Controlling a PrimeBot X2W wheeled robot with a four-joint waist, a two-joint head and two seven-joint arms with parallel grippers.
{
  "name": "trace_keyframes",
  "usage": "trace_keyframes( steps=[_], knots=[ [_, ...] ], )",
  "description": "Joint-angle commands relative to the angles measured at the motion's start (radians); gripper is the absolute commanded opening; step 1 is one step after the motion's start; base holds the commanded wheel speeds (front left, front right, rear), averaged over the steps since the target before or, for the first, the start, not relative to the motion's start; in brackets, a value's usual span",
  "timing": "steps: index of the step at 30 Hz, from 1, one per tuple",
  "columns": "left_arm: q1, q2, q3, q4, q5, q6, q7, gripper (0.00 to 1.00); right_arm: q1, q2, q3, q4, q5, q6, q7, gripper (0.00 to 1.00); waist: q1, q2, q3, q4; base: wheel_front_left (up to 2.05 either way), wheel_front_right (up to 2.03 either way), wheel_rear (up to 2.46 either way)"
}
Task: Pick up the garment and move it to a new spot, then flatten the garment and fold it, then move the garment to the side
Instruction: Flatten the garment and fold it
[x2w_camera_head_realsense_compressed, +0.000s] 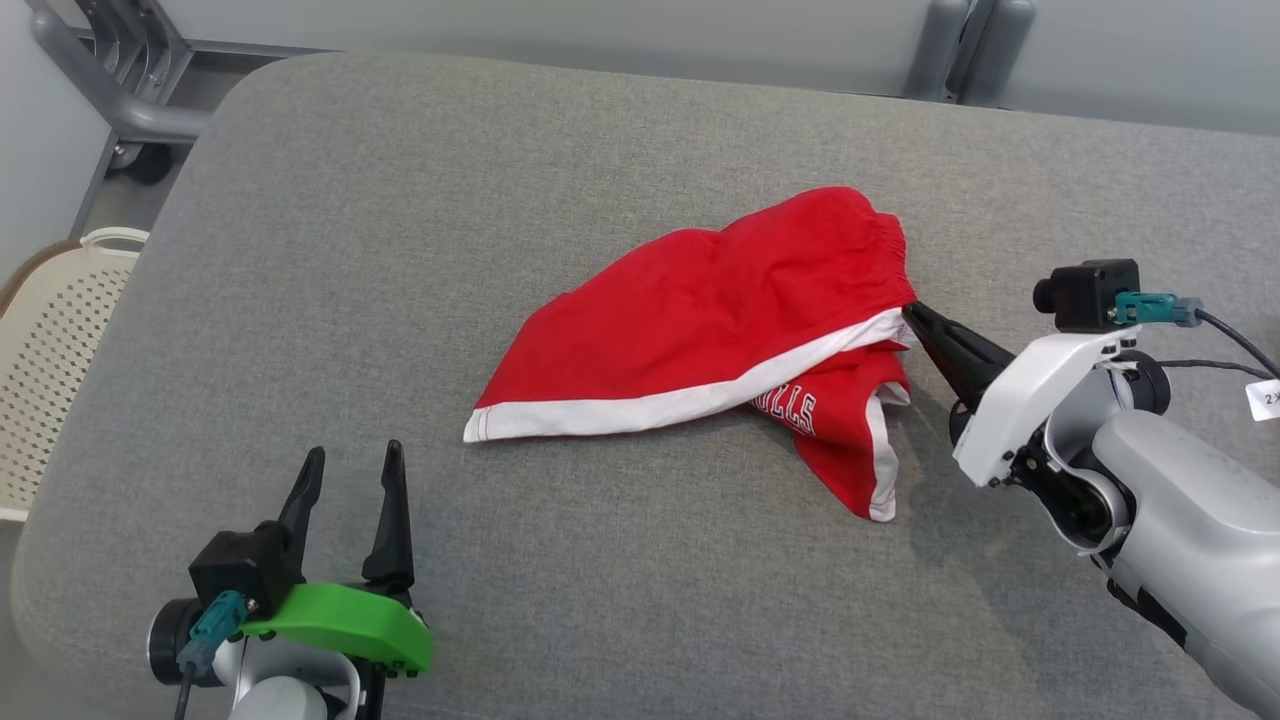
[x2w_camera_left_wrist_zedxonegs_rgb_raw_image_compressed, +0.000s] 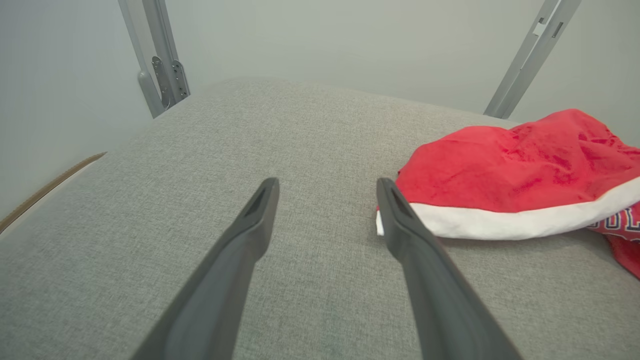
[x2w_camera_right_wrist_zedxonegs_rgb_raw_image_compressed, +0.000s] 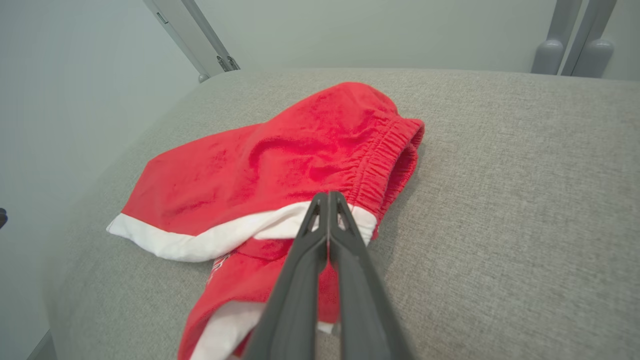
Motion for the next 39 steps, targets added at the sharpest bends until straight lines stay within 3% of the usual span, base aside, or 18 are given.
trace_keyframes(
  steps=[1, 13, 15, 16, 17, 39],
  knots=[
    [0.009, -0.001, 0.003, 0.002, 0.004, -0.003, -0.003, 1.00, -0.006, -0.008, 0.010, -0.005, 0.008, 0.000, -0.009, 0.00, 0.0000, 0.0000, -0.004, -0.006, 0.00, 0.00, 0.00],
    [0.007, -0.007, 0.003, 0.008, 0.005, -0.012, -0.003, 1.00, -0.026, -0.041, 0.079, 0.001, 0.056, 0.000, -0.026, 0.00, 0.0000, 0.0000, -0.002, -0.033, 0.00, 0.00, 0.00],
    [0.002, -0.007, 0.001, 0.009, 0.007, -0.014, -0.003, 1.00, -0.030, -0.040, 0.083, 0.017, 0.067, 0.000, -0.028, 0.32, 0.0000, 0.0000, 0.001, -0.031, 0.00, 0.00, 0.00],
    [0.000, -0.008, 0.000, 0.010, 0.008, -0.015, -0.003, 1.00, -0.032, -0.037, 0.084, 0.023, 0.075, 0.000, -0.023, 0.75, 0.0000, 0.0000, 0.003, -0.029, 0.00, 0.00, 0.00],
    [-0.002, -0.009, -0.001, 0.011, 0.008, -0.014, -0.003, 1.00, -0.035, -0.037, 0.086, 0.026, 0.079, 0.000, -0.020, 1.00, 0.0000, 0.0000, 0.004, -0.027, 0.00, 0.00, 0.00],
    [-0.032, -0.045, 0.013, 0.019, 0.033, -0.033, -0.003, 1.00, -0.085, -0.148, 0.171, -0.102, 0.261, 0.000, 0.040, 1.00, 0.0000, 0.0000, 0.061, 0.024, 0.00, 0.00, 0.00]
  ],
)
